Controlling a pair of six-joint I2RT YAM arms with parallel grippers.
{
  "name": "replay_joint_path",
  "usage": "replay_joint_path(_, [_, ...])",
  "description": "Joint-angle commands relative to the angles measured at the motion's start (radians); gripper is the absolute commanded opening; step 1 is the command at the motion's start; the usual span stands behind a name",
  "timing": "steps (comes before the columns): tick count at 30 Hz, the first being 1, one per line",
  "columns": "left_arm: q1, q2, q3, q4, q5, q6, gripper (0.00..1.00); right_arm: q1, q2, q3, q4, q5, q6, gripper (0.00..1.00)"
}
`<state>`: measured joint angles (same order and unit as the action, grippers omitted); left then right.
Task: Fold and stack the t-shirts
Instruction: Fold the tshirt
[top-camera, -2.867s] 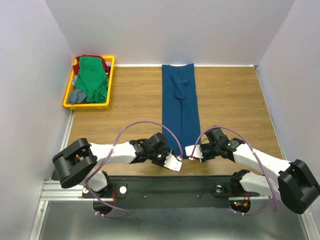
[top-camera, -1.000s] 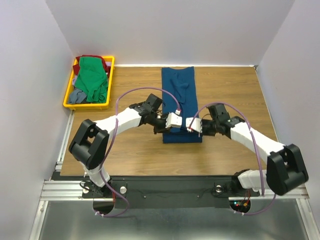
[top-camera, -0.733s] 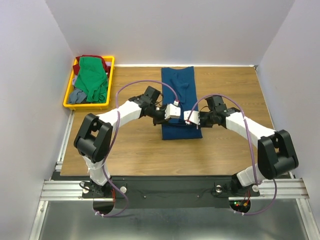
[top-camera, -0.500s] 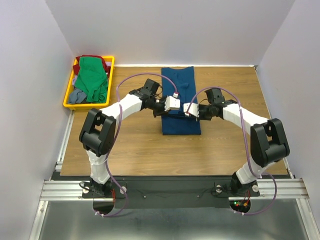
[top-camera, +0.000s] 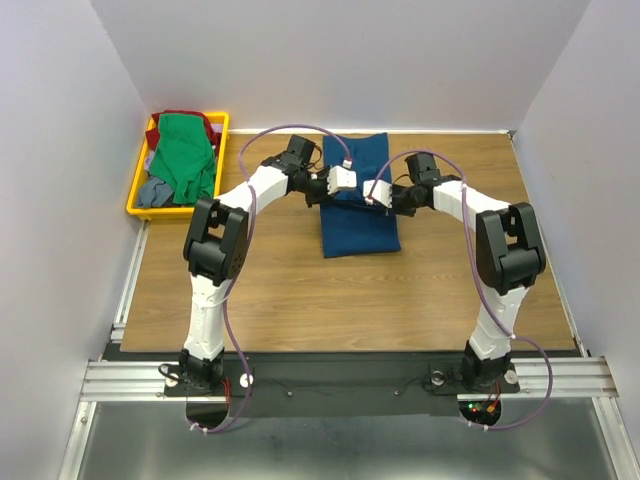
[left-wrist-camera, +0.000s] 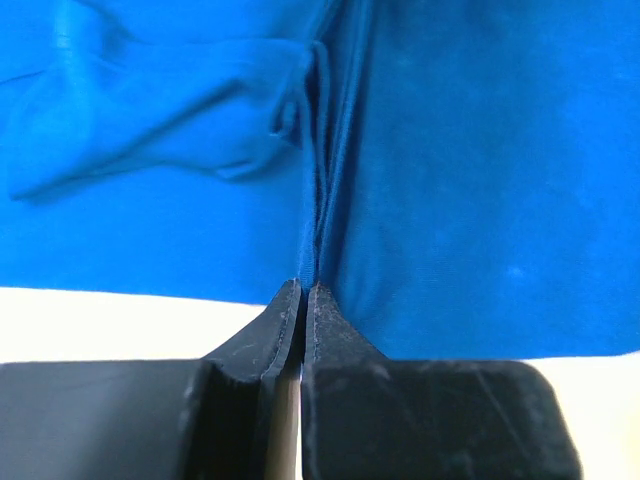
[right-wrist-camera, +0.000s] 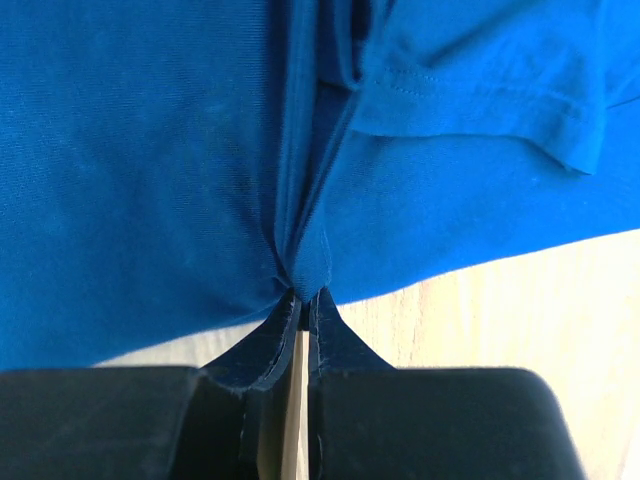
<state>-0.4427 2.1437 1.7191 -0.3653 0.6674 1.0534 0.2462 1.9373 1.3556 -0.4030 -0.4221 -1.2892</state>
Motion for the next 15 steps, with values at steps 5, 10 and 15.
replay_joint_path(5, [0.019, 0.091, 0.163, -0.043, -0.012, 0.04, 0.0, -0.031, 0.055, 0.102, 0.03, 0.0, 0.039, 0.01])
replay_joint_path(10, [0.025, 0.076, 0.148, -0.024, 0.023, 0.037, 0.0, -0.039, 0.025, 0.111, 0.032, -0.012, 0.047, 0.01])
replay_joint_path(15, [0.025, 0.064, 0.148, -0.001, 0.035, 0.027, 0.0, -0.051, 0.032, 0.14, 0.03, -0.015, 0.057, 0.01])
